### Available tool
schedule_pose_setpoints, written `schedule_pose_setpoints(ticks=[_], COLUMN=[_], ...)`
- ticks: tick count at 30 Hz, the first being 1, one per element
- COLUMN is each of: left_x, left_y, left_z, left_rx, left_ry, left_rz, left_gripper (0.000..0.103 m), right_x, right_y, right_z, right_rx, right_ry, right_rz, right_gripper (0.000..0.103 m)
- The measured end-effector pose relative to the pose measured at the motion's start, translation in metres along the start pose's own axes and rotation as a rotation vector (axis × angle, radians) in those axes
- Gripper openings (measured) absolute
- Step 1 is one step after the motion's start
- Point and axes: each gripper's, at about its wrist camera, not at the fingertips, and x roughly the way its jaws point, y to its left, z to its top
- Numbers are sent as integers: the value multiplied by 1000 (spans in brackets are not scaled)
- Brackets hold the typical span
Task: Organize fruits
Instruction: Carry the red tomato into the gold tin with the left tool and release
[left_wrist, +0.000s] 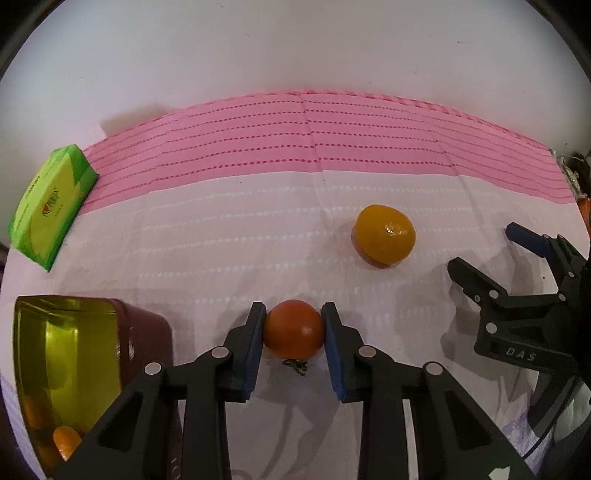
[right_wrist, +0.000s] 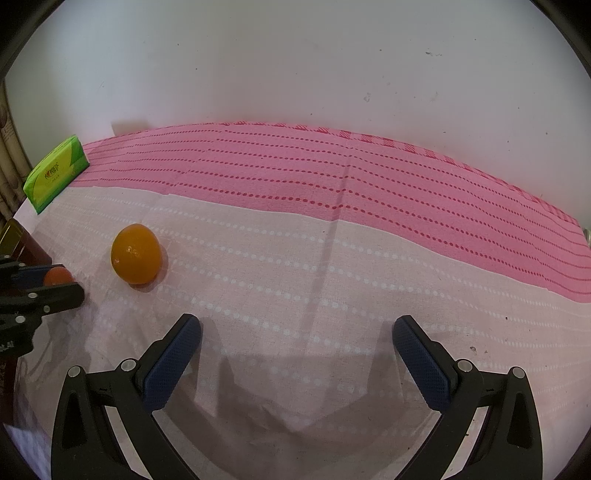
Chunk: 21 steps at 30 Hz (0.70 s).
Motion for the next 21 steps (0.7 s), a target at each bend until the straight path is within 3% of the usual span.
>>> schedule_pose_setpoints(ticks=[21], left_x=[-52], left_y=[6], left_z=[-15], left_rx=[-16], left_ry=[-80], left_rz=[13], left_gripper=[27], right_x=[0], right_y=[0], right_z=[0], right_rx=[1], right_ry=[0], right_rz=[0], right_gripper=[103])
